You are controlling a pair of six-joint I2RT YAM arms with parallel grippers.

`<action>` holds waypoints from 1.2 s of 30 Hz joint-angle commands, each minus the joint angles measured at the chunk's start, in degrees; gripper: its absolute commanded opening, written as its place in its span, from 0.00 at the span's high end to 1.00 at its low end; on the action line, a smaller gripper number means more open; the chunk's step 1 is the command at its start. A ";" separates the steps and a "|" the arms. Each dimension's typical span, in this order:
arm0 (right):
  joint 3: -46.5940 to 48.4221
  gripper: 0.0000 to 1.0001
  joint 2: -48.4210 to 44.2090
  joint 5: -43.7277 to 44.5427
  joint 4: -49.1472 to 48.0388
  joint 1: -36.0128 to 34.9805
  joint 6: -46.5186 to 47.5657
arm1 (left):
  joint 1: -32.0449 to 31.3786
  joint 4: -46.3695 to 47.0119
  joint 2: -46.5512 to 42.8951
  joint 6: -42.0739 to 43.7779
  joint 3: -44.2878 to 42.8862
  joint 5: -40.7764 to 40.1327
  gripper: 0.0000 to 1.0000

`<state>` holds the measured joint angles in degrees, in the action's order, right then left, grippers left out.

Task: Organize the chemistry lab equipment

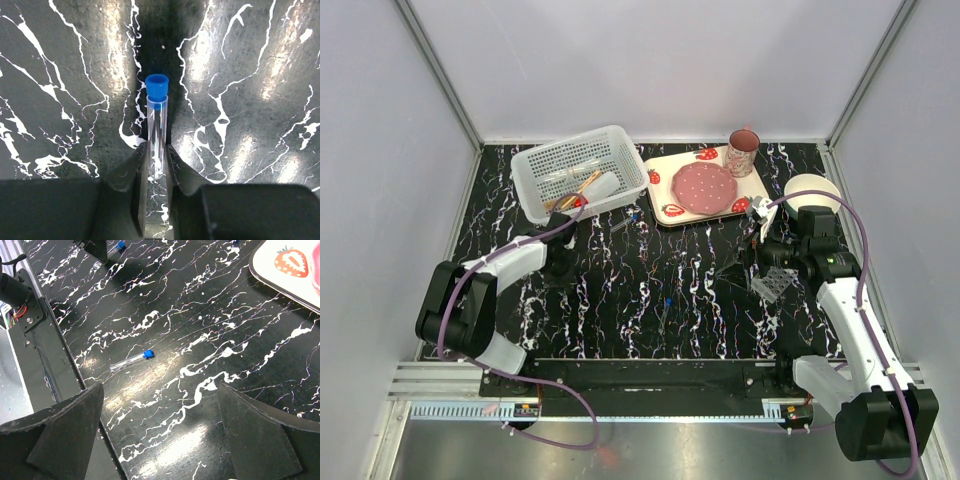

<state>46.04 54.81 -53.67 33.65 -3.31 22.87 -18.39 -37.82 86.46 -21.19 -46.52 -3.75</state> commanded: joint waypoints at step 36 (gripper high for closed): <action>23.31 0.24 23.42 -1.97 21.37 -11.63 -10.74 | -38.47 50.92 -5.07 -13.26 -8.06 15.97 0.89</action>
<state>69.19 80.09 -58.50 57.12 -14.46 14.17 -56.31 8.10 80.09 -33.32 -51.22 13.08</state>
